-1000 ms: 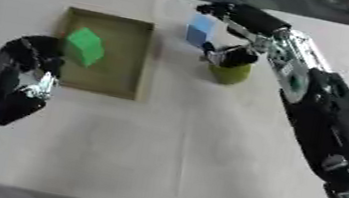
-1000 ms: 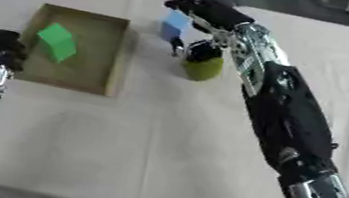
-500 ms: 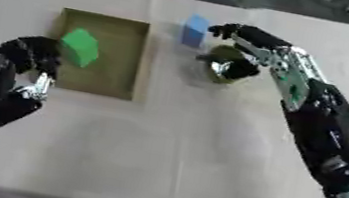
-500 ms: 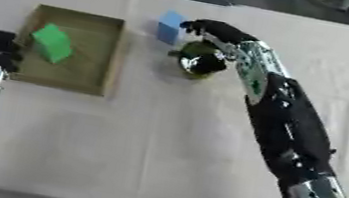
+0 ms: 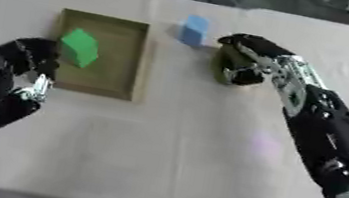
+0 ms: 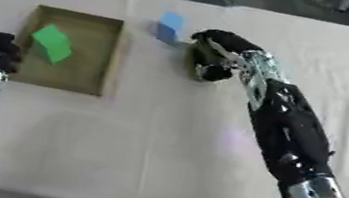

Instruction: Pick up objects on the table and place them in the box.

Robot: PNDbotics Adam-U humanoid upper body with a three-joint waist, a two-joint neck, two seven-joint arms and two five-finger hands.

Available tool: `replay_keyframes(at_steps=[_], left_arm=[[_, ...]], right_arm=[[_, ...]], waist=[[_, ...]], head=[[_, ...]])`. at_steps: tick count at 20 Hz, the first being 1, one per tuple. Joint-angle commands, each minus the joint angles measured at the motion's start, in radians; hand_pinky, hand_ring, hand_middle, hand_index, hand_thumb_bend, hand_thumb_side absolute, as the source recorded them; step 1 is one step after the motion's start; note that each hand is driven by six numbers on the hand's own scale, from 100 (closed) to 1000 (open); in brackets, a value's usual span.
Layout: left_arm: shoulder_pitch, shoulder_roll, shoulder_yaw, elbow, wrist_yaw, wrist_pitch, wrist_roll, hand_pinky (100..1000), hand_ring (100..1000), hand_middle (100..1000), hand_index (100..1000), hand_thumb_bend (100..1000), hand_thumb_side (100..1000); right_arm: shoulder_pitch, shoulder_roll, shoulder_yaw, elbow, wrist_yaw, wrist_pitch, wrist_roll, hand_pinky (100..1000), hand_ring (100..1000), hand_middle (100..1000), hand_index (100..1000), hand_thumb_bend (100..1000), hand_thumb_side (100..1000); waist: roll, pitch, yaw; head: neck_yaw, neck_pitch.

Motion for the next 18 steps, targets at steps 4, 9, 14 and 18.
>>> replay_keyframes(at_steps=[4, 9, 14, 18], left_arm=[[-0.006, 0.010, 0.010, -0.016, -0.003, 0.000, 0.004, 550, 621, 605, 776, 100, 367], [-0.006, 0.010, 0.010, -0.017, -0.003, 0.000, 0.005, 550, 621, 605, 776, 100, 366], [-0.006, 0.010, 0.010, -0.017, -0.002, 0.000, 0.005, 550, 620, 604, 776, 100, 367], [-0.006, 0.011, 0.009, -0.017, -0.001, 0.000, 0.006, 550, 620, 604, 776, 100, 367]], right_arm=[[-0.012, -0.019, -0.009, 0.007, 0.028, 0.005, -0.042, 830, 786, 759, 870, 100, 238], [-0.013, -0.020, -0.005, -0.009, 0.031, -0.003, -0.095, 795, 738, 513, 628, 100, 230], [-0.016, -0.022, 0.008, -0.035, 0.027, -0.024, -0.134, 745, 655, 298, 402, 100, 221], [-0.022, -0.020, 0.018, -0.065, 0.013, -0.040, -0.160, 713, 591, 205, 318, 100, 212]], waist=[[0.003, -0.018, -0.003], [0.003, -0.020, -0.005], [0.002, -0.021, -0.005], [0.001, -0.022, -0.004]], head=[[0.002, -0.005], [0.002, -0.003], [0.002, -0.002], [0.001, -0.001]])
